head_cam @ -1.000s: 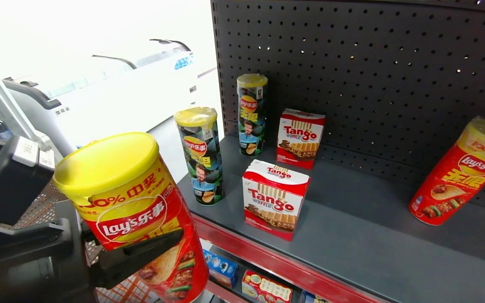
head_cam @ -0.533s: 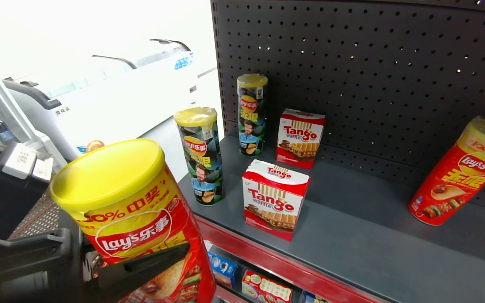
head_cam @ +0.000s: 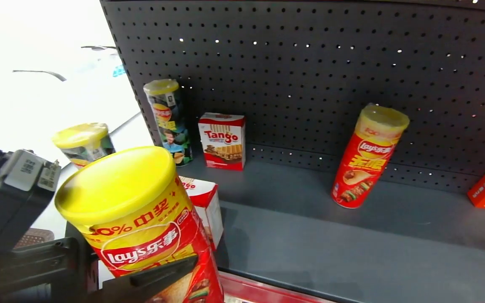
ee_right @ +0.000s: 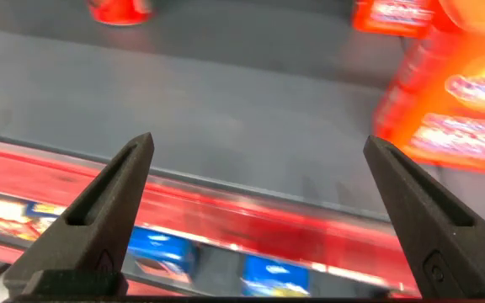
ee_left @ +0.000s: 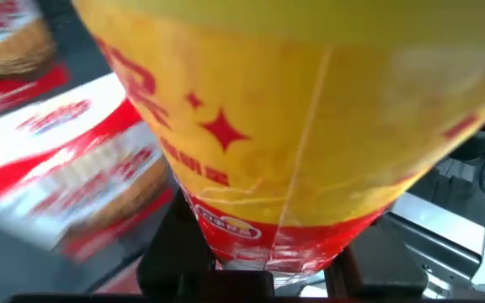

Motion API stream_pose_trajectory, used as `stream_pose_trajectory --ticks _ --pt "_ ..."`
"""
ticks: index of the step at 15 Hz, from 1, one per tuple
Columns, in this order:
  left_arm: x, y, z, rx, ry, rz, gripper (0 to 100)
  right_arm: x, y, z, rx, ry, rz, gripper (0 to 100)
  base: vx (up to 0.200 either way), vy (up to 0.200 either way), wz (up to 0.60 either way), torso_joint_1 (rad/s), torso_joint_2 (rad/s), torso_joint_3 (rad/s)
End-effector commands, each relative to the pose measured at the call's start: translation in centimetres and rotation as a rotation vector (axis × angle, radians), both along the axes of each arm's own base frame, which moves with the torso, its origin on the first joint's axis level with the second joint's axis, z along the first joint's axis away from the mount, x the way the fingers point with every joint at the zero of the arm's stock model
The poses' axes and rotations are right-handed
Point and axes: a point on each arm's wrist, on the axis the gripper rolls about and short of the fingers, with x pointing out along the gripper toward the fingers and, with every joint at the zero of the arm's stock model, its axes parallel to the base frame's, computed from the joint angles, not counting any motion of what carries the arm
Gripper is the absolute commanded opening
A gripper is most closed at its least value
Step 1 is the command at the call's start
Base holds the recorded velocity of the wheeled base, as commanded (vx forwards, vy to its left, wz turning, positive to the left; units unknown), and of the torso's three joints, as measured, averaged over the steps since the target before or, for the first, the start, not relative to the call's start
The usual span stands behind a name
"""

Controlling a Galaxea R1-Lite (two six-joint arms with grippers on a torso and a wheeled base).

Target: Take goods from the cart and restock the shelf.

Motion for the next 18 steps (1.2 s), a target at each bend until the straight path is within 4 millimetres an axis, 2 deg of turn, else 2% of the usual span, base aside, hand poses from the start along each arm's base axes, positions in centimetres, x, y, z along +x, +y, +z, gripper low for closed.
stream_pose_trajectory --ticks 1,7,13,18 --pt "0.03 0.0 0.02 0.0 -0.001 0.002 0 0.01 0.0 0.02 -0.002 0.0 0.001 100 0.0 0.0 0.0 0.0 0.0 0.0" --pt "0.12 0.11 -0.07 0.002 0.001 0.013 0 0.01 0.0 0.01 0.0 0.001 0.001 100 0.0 0.0 0.0 0.0 0.0 0.0" --pt "0.12 0.11 -0.07 0.002 0.001 0.013 0 0.01 0.0 0.01 0.001 0.001 0.001 100 0.0 0.0 -0.6 0.004 0.0 0.002" --pt "-0.16 0.48 -0.39 0.004 0.004 0.022 0 0.01 0.0 0.01 0.001 0.001 -0.001 100 0.0 0.0 0.0 0.0 0.0 0.0"
